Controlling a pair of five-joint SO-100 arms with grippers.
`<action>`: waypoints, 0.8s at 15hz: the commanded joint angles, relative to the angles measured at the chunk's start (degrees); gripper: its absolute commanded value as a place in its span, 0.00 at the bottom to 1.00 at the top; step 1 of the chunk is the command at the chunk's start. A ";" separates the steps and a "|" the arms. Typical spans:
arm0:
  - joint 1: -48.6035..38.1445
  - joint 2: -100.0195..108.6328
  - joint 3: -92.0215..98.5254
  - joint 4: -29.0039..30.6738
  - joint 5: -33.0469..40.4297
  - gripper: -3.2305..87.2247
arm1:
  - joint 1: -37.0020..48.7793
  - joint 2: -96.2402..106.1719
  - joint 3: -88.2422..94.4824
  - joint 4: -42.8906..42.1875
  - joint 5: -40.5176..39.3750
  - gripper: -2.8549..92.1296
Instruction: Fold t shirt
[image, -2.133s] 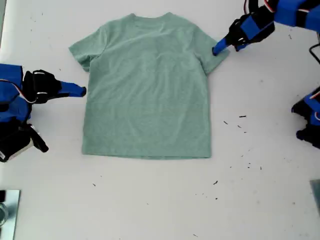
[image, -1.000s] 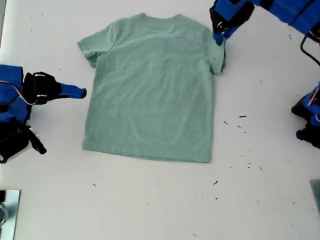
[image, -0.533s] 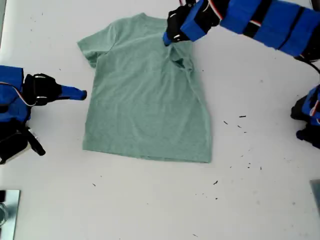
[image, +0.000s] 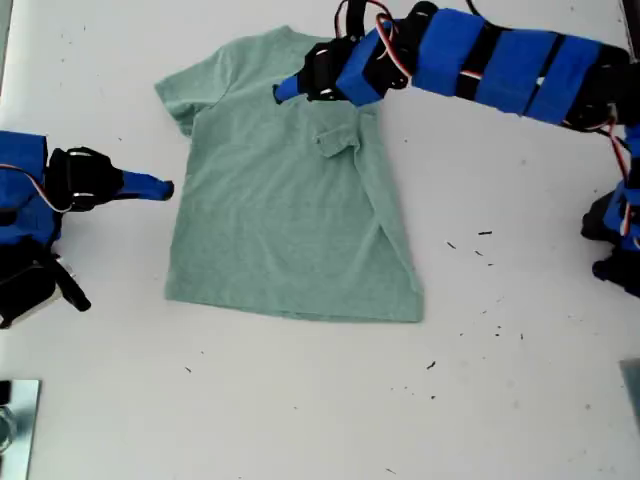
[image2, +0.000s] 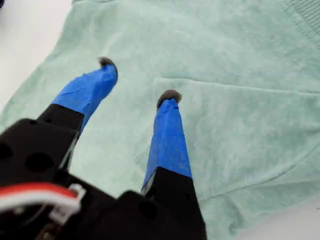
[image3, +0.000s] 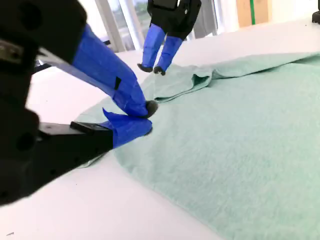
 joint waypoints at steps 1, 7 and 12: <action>0.79 0.44 0.53 -1.14 0.35 0.03 | -2.02 19.07 -0.44 7.73 -0.62 0.22; 0.97 0.44 0.53 -1.05 -0.44 0.03 | -0.70 70.05 54.14 34.28 -0.70 0.06; 1.85 -12.48 -12.57 -1.32 -6.50 0.03 | -6.06 98.79 107.14 18.37 7.91 0.06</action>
